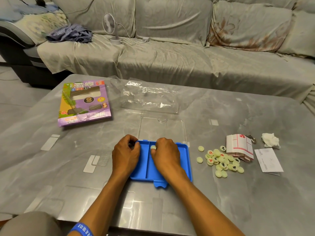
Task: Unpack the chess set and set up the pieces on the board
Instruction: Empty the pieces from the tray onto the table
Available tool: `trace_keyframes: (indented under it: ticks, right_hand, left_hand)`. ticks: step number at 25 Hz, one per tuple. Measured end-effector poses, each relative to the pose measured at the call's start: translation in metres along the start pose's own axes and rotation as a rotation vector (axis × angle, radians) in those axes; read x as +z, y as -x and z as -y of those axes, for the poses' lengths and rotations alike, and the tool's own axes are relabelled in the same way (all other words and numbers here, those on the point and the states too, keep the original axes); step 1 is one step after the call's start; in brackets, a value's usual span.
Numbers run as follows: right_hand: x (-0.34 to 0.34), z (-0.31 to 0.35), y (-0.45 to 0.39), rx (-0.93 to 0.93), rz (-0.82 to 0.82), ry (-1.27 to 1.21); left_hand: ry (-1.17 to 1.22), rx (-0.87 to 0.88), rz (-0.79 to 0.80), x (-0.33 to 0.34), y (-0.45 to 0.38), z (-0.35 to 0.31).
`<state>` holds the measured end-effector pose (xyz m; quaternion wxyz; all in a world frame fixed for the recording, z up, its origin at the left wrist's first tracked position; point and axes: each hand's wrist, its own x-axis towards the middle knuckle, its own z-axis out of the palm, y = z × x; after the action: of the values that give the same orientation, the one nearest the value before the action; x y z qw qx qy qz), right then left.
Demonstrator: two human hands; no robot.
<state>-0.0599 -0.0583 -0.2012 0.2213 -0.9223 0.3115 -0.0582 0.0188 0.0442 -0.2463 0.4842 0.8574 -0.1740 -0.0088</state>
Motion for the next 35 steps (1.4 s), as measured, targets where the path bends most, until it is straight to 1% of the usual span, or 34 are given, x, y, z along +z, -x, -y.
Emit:
trace_keyframes:
  ticks: [1,3,5,7,10,12,13,14,15,16,19,20,21,22,25,28,30,32,35]
  right_hand:
    - [-0.006,-0.007,0.002,-0.014,-0.03,-0.033]
    - [-0.025,-0.032,0.008,-0.012,-0.141,-0.078]
    - [-0.047,-0.068,0.014,0.036,-0.243,-0.084]
    - [-0.066,-0.106,0.016,0.141,-0.247,-0.014]
    - [-0.073,-0.135,0.014,0.28,-0.158,0.108]
    - [-0.074,-0.134,0.017,0.265,-0.19,0.195]
    - [-0.073,-0.13,0.018,0.222,-0.226,0.19]
    - [-0.07,-0.121,0.019,0.167,-0.242,0.141]
    - [-0.064,-0.111,0.016,0.129,-0.226,0.032]
    - [-0.057,-0.099,0.012,0.135,-0.18,-0.123]
    - [-0.048,-0.069,-0.006,0.31,0.02,-0.732]
    - [-0.05,-0.066,-0.01,0.334,0.047,-0.912]
    - [-0.052,-0.066,-0.014,0.324,0.049,-1.025]
    - [-0.053,-0.067,-0.017,0.297,0.042,-1.08]
    - [-0.051,-0.072,-0.019,0.251,0.019,-1.077]
    - [-0.043,-0.075,-0.017,0.256,0.042,-1.005]
    - [-0.041,-0.07,-0.022,0.266,0.037,-0.956]
    - [-0.038,-0.055,-0.03,0.28,0.043,-0.894]
    - [-0.023,-0.027,-0.035,0.268,0.108,-0.879]
  left_hand:
    - [0.003,-0.003,0.002,0.0,-0.001,0.0]
    - [0.001,-0.009,0.017,0.0,-0.002,0.0]
    - [-0.005,-0.024,0.02,0.0,-0.003,0.0]
    - [0.003,-0.046,0.023,0.0,-0.002,-0.001]
    - [0.064,-0.08,0.055,-0.004,-0.001,-0.003]
    - [0.146,-0.103,0.095,-0.008,-0.002,-0.005]
    - [0.192,-0.116,0.121,-0.01,-0.003,-0.007]
    - [0.245,-0.129,0.149,-0.012,-0.003,-0.009]
    - [0.307,-0.139,0.184,-0.016,-0.004,-0.011]
    - [0.381,-0.145,0.228,-0.02,-0.004,-0.013]
    - [0.565,-0.129,0.327,-0.032,-0.003,-0.01]
    - [0.594,-0.122,0.325,-0.034,-0.003,-0.008]
    - [0.594,-0.114,0.308,-0.035,-0.005,-0.005]
    - [0.578,-0.108,0.282,-0.036,-0.007,-0.004]
    - [0.517,-0.097,0.235,-0.033,-0.009,-0.006]
    - [0.4,-0.119,0.29,-0.031,-0.006,-0.012]
    - [0.405,-0.191,0.301,-0.035,-0.003,-0.013]
    - [0.395,-0.255,0.211,-0.048,-0.003,-0.009]
    - [0.336,-0.359,-0.045,-0.08,-0.006,0.007]
